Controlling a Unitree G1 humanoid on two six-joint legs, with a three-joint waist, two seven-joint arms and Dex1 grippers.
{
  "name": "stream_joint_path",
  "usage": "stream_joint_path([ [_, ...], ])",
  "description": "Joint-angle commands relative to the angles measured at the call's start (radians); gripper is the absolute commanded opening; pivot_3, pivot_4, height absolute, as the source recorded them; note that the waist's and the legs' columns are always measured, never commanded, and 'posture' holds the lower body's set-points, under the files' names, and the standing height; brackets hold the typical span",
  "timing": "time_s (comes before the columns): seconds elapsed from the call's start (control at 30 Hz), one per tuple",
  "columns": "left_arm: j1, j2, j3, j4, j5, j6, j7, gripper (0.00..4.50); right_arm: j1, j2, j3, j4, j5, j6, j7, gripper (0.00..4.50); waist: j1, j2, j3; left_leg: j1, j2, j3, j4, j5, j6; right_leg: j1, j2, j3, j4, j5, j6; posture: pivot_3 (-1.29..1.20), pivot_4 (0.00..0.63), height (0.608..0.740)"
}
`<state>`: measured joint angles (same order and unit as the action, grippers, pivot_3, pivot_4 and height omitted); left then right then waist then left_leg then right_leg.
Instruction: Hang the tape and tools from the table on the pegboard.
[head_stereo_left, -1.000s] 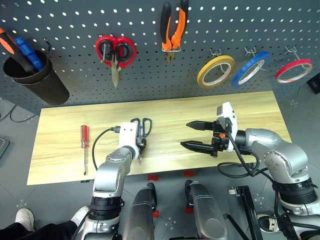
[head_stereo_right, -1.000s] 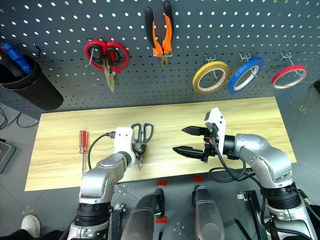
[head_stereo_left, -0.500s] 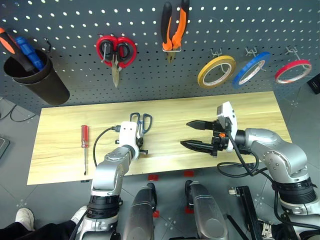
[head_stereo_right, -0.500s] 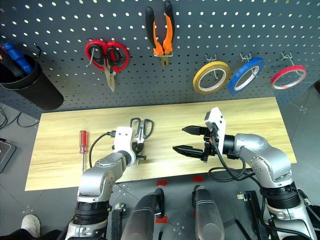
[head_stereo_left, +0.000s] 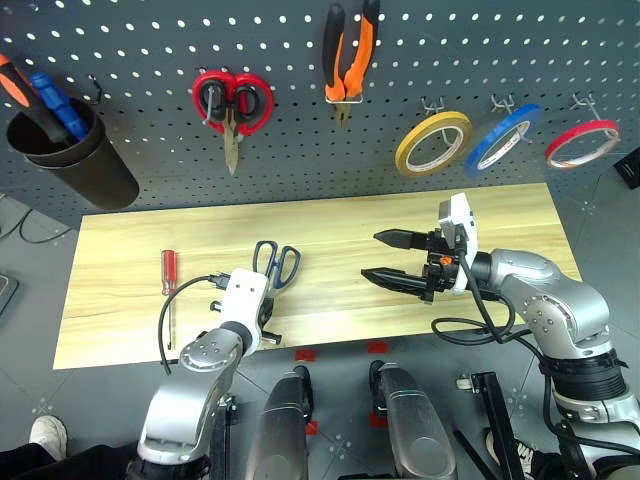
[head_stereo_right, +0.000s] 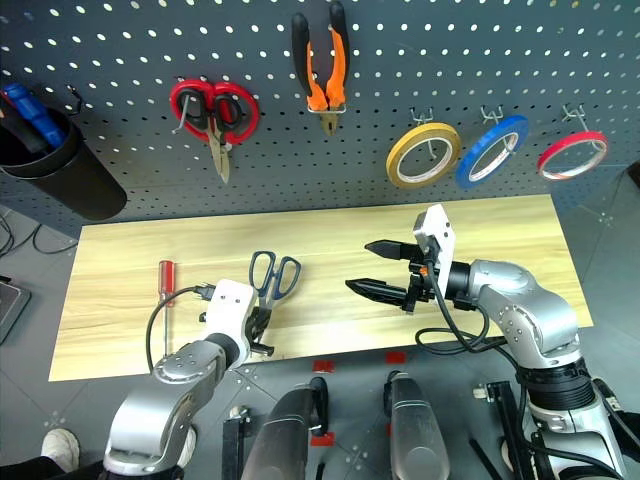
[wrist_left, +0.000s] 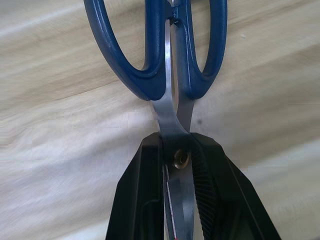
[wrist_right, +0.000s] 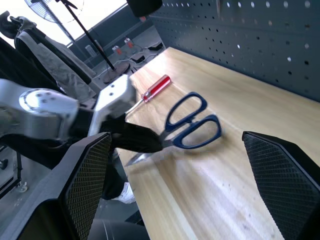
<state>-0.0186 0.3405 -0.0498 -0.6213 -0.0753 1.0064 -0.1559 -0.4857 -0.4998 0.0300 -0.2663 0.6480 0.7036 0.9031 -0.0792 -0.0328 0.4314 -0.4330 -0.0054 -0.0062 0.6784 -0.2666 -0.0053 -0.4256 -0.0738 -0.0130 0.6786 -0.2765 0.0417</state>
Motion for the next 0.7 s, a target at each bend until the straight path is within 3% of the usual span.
stream_joint_path([
  [0.03, 0.035, 0.044, -0.024, -0.164, 0.041, -0.08, 0.001, 0.69, -0.024, 0.032, -0.083, -0.034, 0.068, 0.002, -0.057, 4.5, 0.002, 0.0, -0.001, 0.0, 0.0, 0.0, 0.0, 0.0, 0.0, 0.0, 0.0, 0.0, 0.0, 0.0, 0.0, -0.14, 0.344, 0.74],
  [0.27, 0.083, 0.069, -0.04, -0.233, 0.097, -0.203, 0.023, 0.69, -0.025, 0.078, -0.118, -0.061, 0.071, -0.018, -0.156, 4.5, 0.012, 0.001, -0.028, -0.001, 0.0, -0.001, -0.001, 0.001, -0.002, 0.0, 0.0, -0.002, -0.001, 0.0, 0.0, -0.15, 0.277, 0.74],
  [0.7, -0.031, 0.076, 0.006, -0.236, 0.124, -0.416, -0.004, 0.69, -0.066, 0.127, -0.191, -0.155, 0.156, -0.012, -0.307, 4.5, 0.02, 0.0, -0.1, -0.002, -0.001, 0.001, 0.0, 0.001, -0.002, 0.0, 0.001, -0.002, -0.001, 0.0, 0.0, -0.17, 0.214, 0.74],
])
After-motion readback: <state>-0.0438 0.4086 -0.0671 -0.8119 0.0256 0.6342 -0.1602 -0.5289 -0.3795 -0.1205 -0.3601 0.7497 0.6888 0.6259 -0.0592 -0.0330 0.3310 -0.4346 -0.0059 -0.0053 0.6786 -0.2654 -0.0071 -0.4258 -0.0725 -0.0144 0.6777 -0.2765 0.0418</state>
